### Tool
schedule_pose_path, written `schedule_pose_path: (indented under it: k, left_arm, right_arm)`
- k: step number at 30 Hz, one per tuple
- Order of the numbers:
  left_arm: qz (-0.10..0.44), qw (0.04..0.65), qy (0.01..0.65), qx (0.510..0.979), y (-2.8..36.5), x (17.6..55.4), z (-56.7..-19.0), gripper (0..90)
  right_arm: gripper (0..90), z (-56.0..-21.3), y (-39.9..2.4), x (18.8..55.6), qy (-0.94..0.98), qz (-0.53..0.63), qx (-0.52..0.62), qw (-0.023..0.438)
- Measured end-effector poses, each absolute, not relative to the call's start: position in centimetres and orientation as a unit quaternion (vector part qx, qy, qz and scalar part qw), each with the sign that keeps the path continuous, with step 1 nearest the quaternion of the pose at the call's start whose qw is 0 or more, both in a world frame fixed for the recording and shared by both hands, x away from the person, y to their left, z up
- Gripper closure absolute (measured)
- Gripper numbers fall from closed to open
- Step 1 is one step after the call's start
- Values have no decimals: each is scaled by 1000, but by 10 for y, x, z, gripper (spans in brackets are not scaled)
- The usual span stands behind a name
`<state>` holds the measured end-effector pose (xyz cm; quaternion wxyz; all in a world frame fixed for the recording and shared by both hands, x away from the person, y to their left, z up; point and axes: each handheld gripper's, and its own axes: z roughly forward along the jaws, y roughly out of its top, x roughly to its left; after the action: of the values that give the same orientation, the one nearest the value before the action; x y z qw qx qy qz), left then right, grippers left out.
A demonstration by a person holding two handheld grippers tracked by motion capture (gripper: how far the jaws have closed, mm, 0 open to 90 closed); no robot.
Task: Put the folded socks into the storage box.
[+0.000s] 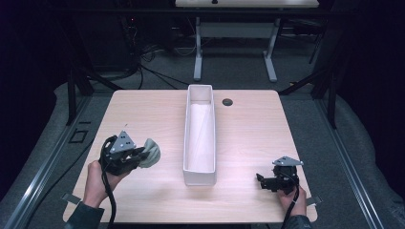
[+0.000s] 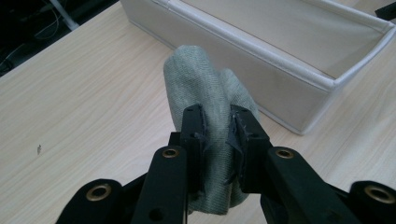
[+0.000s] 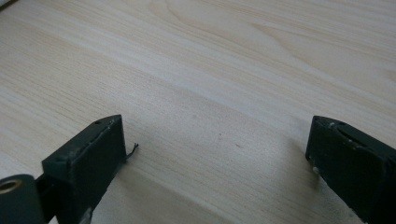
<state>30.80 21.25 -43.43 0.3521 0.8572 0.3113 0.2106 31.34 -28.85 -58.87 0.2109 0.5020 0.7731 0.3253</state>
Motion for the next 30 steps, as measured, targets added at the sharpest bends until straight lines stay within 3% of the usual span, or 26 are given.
schedule_pose_path:
  k: [30]
  left_arm:
    - [222,362,286,859,192,314,-415,765]
  right_arm:
    - [45,-589,-288,313,772,327,502,211]
